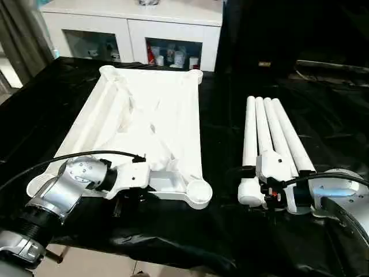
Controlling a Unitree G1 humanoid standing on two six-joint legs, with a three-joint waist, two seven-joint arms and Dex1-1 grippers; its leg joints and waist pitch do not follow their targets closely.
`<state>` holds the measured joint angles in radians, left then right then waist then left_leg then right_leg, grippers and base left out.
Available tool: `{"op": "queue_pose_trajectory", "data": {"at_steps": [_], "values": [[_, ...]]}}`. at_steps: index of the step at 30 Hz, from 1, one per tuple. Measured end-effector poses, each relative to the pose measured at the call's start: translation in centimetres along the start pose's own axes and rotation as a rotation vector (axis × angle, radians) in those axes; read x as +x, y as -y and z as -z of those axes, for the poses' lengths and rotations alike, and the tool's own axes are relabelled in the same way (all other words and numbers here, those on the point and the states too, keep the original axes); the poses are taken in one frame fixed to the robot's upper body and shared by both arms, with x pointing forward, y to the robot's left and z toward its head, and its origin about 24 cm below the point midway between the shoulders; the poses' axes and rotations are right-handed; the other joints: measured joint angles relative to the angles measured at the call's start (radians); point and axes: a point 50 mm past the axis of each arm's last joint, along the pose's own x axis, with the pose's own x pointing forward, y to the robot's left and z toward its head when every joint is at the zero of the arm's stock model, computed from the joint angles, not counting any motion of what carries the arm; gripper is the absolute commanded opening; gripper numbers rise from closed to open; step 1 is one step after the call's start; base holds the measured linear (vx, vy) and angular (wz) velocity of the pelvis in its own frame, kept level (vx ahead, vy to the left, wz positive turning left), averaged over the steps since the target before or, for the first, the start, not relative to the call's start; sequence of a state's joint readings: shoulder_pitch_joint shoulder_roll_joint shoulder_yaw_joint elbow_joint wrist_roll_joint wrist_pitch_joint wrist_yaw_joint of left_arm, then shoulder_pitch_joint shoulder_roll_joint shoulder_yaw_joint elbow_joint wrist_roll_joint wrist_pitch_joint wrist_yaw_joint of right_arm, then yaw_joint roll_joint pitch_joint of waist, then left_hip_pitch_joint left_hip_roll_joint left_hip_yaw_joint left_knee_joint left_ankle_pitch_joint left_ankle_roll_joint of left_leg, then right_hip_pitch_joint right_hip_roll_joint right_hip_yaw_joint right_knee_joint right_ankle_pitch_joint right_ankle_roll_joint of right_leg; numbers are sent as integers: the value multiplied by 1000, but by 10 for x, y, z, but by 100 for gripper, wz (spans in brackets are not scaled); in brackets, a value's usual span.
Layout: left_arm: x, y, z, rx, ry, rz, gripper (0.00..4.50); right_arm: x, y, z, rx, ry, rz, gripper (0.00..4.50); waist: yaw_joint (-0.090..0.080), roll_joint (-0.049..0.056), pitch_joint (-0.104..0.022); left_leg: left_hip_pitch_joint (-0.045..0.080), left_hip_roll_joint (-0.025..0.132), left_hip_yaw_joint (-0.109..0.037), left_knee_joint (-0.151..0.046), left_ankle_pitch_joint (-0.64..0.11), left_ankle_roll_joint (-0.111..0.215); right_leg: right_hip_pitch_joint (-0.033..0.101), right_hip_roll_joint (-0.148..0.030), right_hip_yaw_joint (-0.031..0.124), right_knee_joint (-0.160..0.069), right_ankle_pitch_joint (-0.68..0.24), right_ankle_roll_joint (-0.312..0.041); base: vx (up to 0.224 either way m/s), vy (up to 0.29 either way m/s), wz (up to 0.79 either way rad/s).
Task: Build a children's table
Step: Move table base
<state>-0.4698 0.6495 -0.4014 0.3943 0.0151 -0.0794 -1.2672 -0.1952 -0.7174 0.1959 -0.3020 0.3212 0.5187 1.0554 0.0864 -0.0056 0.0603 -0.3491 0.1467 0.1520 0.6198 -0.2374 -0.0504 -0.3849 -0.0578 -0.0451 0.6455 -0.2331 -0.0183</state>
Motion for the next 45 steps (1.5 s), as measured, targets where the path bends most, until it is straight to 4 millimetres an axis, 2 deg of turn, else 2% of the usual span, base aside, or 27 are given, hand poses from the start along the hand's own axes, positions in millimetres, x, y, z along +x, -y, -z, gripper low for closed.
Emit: {"op": "queue_pose_trajectory", "data": {"at_steps": [7,21,31,35,39,45], "values": [[-6,-6,8,-26,-12,-90,4,1,0,2,9,-7,-2,425,-4,-1,1,1,1,1,0,0,-1,0,0,0,0,0,0,0,0,0],[-13,-15,15,-31,-74,-151,4,4,3,5,20,-9,11,425,-7,-2,1,2,4,1,0,4,-6,0,1,-2,1,4,-4,0,0,0],[-12,-10,6,121,-140,-199,4,6,3,4,21,0,26,425,-5,-2,3,-1,7,1,0,5,-8,-3,1,-6,0,5,-5,0,0,0],[-12,-1,1,76,-108,-202,4,6,2,5,21,-1,27,425,-7,-2,4,-2,8,3,0,4,-8,-8,1,-6,-1,5,-5,0,0,0],[-9,17,-9,2,-27,-112,4,6,2,6,21,-2,29,425,-6,-2,4,-11,8,5,0,5,1,-19,1,-6,0,4,-7,0,0,0],[-8,33,-10,-36,-11,-44,4,5,3,7,23,-3,31,425,8,-2,4,-11,10,5,0,6,1,-18,1,-9,0,3,-8,0,0,0]]}}
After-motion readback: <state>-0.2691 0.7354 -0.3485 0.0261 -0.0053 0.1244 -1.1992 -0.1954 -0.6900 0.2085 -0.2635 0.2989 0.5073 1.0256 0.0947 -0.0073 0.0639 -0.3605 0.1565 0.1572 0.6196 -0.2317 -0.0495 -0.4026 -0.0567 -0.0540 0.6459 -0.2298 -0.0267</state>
